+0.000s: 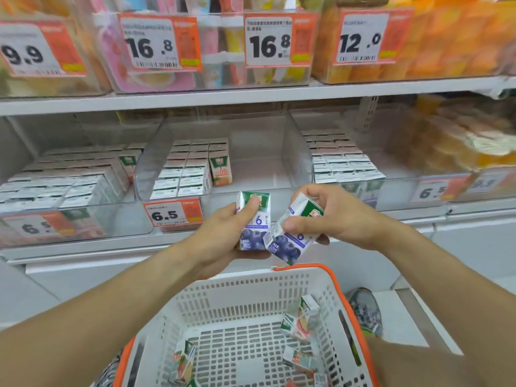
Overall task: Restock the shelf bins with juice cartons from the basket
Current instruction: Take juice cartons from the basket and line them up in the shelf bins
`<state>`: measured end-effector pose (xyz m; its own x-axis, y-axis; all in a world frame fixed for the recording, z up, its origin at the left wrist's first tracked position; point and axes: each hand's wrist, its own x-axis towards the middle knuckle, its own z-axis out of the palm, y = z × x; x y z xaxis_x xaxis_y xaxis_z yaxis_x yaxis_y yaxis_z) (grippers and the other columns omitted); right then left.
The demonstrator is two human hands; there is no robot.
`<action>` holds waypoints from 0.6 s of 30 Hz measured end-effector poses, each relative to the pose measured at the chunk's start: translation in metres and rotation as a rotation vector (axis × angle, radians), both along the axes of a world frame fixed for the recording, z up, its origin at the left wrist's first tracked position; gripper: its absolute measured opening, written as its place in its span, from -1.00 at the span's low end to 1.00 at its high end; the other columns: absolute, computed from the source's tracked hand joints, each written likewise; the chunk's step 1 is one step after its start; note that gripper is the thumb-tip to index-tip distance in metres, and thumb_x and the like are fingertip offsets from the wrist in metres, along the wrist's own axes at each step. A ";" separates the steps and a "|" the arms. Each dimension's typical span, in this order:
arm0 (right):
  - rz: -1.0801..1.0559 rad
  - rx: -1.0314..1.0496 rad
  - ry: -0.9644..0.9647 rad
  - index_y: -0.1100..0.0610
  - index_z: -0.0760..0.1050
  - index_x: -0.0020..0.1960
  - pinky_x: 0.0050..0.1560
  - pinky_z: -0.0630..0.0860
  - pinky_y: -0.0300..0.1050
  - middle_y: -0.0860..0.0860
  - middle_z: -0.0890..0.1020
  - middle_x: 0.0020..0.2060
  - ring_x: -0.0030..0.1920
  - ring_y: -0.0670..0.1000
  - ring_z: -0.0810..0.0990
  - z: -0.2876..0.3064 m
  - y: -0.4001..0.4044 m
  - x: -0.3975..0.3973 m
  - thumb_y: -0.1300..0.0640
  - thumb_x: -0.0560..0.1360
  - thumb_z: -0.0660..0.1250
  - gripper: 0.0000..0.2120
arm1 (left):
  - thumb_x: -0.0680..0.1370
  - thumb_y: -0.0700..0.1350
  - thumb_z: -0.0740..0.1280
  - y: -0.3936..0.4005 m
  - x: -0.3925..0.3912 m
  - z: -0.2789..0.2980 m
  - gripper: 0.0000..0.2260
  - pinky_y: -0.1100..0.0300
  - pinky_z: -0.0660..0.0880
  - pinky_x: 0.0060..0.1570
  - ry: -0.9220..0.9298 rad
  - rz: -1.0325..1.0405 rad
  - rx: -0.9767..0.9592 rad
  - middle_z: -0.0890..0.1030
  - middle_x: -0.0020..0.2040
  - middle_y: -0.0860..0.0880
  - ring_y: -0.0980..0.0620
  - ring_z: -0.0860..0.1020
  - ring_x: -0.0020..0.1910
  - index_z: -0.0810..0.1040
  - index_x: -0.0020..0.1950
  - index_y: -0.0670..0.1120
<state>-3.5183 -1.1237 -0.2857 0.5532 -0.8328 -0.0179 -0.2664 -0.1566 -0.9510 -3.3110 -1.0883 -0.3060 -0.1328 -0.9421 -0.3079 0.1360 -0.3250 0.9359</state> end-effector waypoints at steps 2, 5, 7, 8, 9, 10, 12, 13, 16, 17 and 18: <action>-0.050 -0.025 -0.028 0.21 0.56 -0.08 -0.50 0.42 -0.16 0.17 0.65 -0.33 -0.41 0.02 0.51 -0.002 0.000 -0.005 -0.02 0.21 0.60 -0.57 | 0.65 0.13 0.13 -0.002 -0.009 -0.002 -0.53 -0.20 0.55 0.12 -0.026 -0.094 0.022 0.63 0.20 -0.26 -0.29 0.60 0.15 0.48 0.36 -0.19; -0.088 -0.038 -0.061 0.21 0.64 -0.06 -0.46 0.53 -0.16 0.08 0.69 -0.29 -0.37 -0.01 0.63 -0.007 0.001 -0.012 0.02 0.22 0.59 -0.61 | 0.64 0.24 0.00 -0.006 -0.020 -0.005 -0.45 -0.23 0.45 0.22 -0.019 -0.274 0.014 0.59 0.28 -0.25 -0.30 0.55 0.23 0.50 0.39 -0.09; -0.149 -0.033 -0.074 0.16 0.63 0.01 -0.40 0.60 -0.11 0.10 0.71 -0.20 -0.30 0.04 0.70 -0.010 0.001 -0.016 0.00 0.22 0.58 -0.58 | 0.60 0.29 0.07 -0.007 -0.024 -0.007 -0.44 -0.07 0.50 0.04 -0.053 -0.350 -0.047 0.61 0.25 -0.22 -0.18 0.59 0.08 0.50 0.38 -0.05; -0.198 -0.025 -0.079 0.13 0.60 0.05 -0.38 0.62 -0.08 0.12 0.71 -0.14 -0.26 0.06 0.71 -0.012 0.000 -0.018 -0.01 0.22 0.58 -0.54 | 0.58 0.28 0.17 -0.007 -0.026 -0.008 -0.45 -0.05 0.52 -0.01 -0.065 -0.366 -0.077 0.63 0.21 -0.22 -0.13 0.60 0.02 0.49 0.37 -0.08; -0.237 -0.017 -0.088 0.12 0.58 0.08 -0.38 0.62 -0.08 0.15 0.70 -0.10 -0.25 0.07 0.72 -0.013 -0.001 -0.020 -0.01 0.22 0.58 -0.52 | 0.54 0.24 0.28 -0.006 -0.027 -0.010 -0.45 -0.09 0.55 0.01 -0.076 -0.365 -0.099 0.64 0.18 -0.21 -0.10 0.62 0.00 0.47 0.36 -0.12; -0.251 -0.012 -0.101 0.14 0.57 0.07 -0.37 0.61 -0.08 0.17 0.69 -0.09 -0.26 0.08 0.71 -0.013 -0.002 -0.023 -0.01 0.25 0.56 -0.54 | 0.50 0.15 0.37 -0.006 -0.027 -0.012 -0.46 -0.14 0.56 0.05 -0.086 -0.356 -0.115 0.66 0.15 -0.21 -0.09 0.64 -0.01 0.45 0.36 -0.15; -0.215 0.003 -0.129 0.20 0.60 0.04 -0.31 0.65 -0.03 0.19 0.69 -0.13 -0.26 0.14 0.69 -0.012 -0.003 -0.028 0.02 0.35 0.51 -0.64 | 0.43 0.03 0.49 -0.005 -0.027 -0.017 -0.45 -0.15 0.59 0.09 -0.092 -0.335 -0.141 0.67 0.13 -0.20 -0.12 0.65 0.01 0.45 0.33 -0.16; -0.189 0.016 -0.134 0.22 0.61 0.05 -0.25 0.67 0.03 0.20 0.69 -0.14 -0.23 0.19 0.69 -0.013 -0.004 -0.030 0.04 0.41 0.48 -0.69 | 0.38 0.01 0.52 -0.004 -0.027 -0.020 -0.42 -0.14 0.61 0.07 -0.089 -0.324 -0.148 0.67 0.13 -0.19 -0.14 0.66 0.02 0.46 0.32 -0.16; -0.131 0.062 -0.108 0.22 0.62 0.10 -0.15 0.69 0.11 0.22 0.67 -0.05 -0.10 0.31 0.69 -0.016 -0.001 -0.032 0.12 0.51 0.43 -0.77 | 0.30 0.01 0.54 -0.004 -0.025 -0.024 -0.36 -0.09 0.62 0.02 -0.075 -0.316 -0.152 0.66 0.13 -0.18 -0.19 0.66 0.05 0.45 0.31 -0.13; -0.115 0.079 -0.106 0.22 0.62 0.11 -0.15 0.69 0.10 0.21 0.67 -0.03 -0.10 0.30 0.69 -0.017 0.000 -0.031 0.13 0.52 0.42 -0.78 | 0.31 0.00 0.54 -0.004 -0.024 -0.024 -0.37 -0.07 0.62 0.01 -0.071 -0.332 -0.153 0.66 0.14 -0.18 -0.19 0.66 0.04 0.45 0.32 -0.11; -0.104 0.096 -0.111 0.22 0.62 0.12 -0.15 0.68 0.08 0.20 0.66 -0.01 -0.11 0.28 0.70 -0.018 0.001 -0.029 0.14 0.52 0.41 -0.78 | 0.32 0.00 0.54 -0.004 -0.023 -0.025 -0.39 -0.05 0.62 -0.01 -0.071 -0.350 -0.157 0.67 0.13 -0.18 -0.18 0.67 0.03 0.44 0.32 -0.10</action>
